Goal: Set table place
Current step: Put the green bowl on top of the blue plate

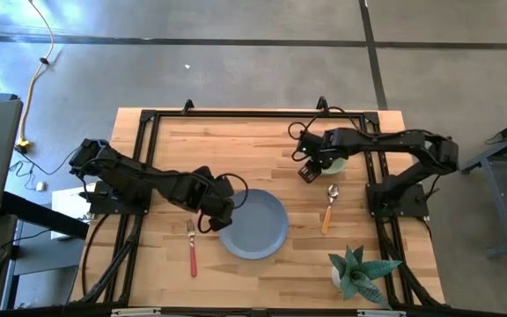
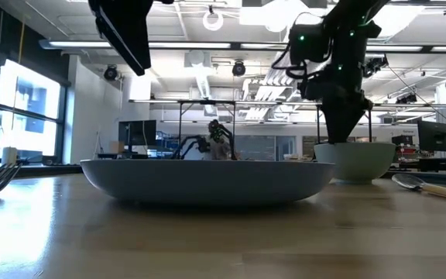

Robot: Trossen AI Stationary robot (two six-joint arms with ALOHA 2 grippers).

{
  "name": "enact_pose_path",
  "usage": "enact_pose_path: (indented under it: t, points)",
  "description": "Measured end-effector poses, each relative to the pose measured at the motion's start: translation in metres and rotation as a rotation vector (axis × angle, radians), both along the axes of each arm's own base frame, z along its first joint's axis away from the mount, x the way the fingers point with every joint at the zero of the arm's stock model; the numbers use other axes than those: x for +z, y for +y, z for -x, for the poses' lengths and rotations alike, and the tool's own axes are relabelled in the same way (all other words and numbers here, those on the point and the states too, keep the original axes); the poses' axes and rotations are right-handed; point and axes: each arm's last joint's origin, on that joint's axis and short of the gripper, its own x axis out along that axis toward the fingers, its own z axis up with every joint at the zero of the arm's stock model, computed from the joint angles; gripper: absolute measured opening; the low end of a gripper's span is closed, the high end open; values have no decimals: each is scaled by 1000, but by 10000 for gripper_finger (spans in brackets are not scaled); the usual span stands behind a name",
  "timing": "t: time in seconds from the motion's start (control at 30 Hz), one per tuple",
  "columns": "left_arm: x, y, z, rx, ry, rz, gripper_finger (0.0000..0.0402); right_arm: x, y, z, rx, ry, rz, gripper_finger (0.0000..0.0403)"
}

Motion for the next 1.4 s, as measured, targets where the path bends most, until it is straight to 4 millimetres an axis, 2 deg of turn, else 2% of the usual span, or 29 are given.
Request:
enact_pose_path:
  t: [0.2, 0.33, 0.4, 0.53, 0.67, 0.73, 0.83, 1.17, 1.27, 1.4]
  points:
    - [0, 0, 0, 2, -2, 2, 255, -21, -4, -10, 29, 65, -13, 138]
    - [0, 0, 0, 4, -2, 3, 255, -27, -5, -13, 27, 87, 1, 130]
    - [0, 0, 0, 6, -3, 4, 255, -27, -5, -13, 26, 89, 7, 107]
    - [0, 0, 0, 6, -4, 4, 255, -27, -5, -13, 44, 91, 10, 20]
    - [0, 0, 1, 5, 8, 2, 255, -26, -1, -15, 61, 92, 10, 7]
    - [0, 1, 3, 6, 26, -2, 255, -20, 6, -17, 88, 88, 11, 3]
    - [4, 2, 9, 8, 44, -12, 255, -1, 19, -29, 138, 47, 27, 2]
    - [45, 11, 47, 30, -74, -39, 255, 84, 78, -69, 257, -206, 163, 1]
    - [51, 14, 60, 46, -43, -52, 255, 93, 99, -79, 289, -236, 188, 1]
    - [54, 16, 73, 55, 12, -62, 255, 92, 128, -102, 340, -248, 162, 0]
